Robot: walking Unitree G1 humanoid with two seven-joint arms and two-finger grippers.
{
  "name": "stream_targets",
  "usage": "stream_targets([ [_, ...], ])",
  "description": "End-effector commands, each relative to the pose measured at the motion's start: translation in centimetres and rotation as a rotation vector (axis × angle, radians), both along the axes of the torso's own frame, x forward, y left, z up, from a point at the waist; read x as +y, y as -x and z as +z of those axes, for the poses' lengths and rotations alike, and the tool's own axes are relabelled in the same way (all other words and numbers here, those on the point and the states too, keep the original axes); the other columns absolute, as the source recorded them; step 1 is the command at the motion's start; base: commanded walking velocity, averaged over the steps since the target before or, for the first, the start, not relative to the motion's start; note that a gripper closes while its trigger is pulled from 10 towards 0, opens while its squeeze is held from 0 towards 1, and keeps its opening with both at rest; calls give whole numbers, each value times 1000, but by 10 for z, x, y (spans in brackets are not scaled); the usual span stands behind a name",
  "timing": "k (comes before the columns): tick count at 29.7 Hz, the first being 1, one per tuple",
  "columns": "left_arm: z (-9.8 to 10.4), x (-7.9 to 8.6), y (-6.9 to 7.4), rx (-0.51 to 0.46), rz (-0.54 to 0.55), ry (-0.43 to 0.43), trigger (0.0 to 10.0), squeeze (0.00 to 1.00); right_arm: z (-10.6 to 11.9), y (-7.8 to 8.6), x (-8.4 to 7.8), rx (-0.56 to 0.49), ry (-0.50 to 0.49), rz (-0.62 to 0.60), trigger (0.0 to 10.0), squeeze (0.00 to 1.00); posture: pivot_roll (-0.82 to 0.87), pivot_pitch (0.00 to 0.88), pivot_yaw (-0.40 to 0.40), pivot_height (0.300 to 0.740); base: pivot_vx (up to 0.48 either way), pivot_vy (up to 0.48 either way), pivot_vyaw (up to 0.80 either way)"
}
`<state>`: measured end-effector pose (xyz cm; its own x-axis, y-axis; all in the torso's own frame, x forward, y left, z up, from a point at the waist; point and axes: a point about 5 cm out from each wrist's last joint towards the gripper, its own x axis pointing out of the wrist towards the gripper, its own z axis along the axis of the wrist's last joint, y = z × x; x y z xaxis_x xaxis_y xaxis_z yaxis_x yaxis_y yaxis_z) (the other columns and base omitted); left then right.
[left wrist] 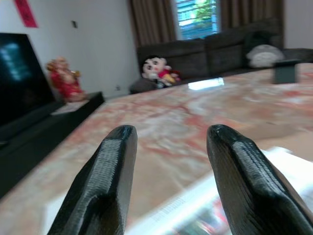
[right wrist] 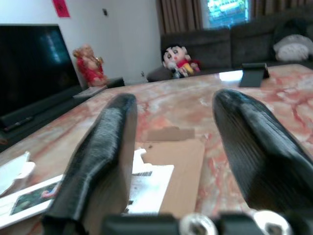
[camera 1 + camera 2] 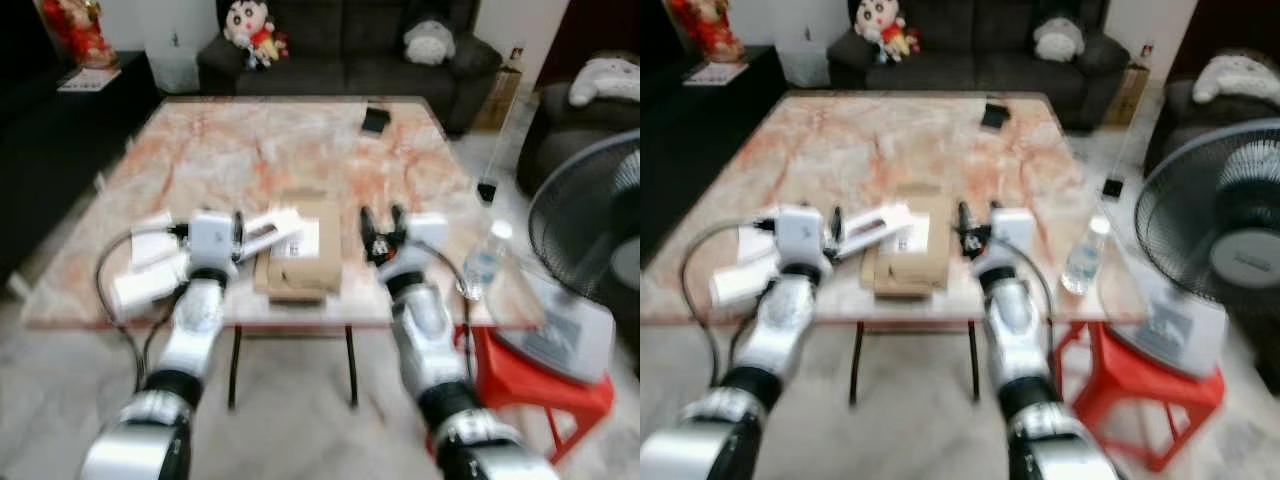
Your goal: Picking trash to rubbish bin
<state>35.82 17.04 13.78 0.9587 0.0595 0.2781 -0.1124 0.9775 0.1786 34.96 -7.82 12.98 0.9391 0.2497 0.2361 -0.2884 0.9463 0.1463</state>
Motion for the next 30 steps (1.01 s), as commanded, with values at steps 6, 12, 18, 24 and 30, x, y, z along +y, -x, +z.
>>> stream_targets([
  [6, 4, -11, -1, -27, -33, -49, 10000, 0, 4, -2, -10, -15, 16, -25, 10000, 0, -19, 0, 6, 740, 197, 0, 0],
  [12, 2, -10, 0, -13, -8, -141, 10000, 59, 4, -2, -9, -13, 15, -20, 10000, 0, -17, 0, 6, 740, 0, 0, 0],
  [18, -2, -10, -2, 25, -17, -246, 10000, 1000, 2, -1, -7, -6, 14, -14, 10000, 0, -17, 0, 5, 740, 0, 0, 0],
  [24, -7, -7, -4, 82, -20, -379, 10000, 1000, 2, -1, -6, -4, 13, -11, 10000, 0, -15, 0, 3, 740, 0, 0, 0],
  [30, -21, 0, -6, 205, -37, -551, 10000, 1000, 1, 1, -4, 0, 12, -3, 10000, 0, -15, 0, 3, 740, 0, 0, 0],
])
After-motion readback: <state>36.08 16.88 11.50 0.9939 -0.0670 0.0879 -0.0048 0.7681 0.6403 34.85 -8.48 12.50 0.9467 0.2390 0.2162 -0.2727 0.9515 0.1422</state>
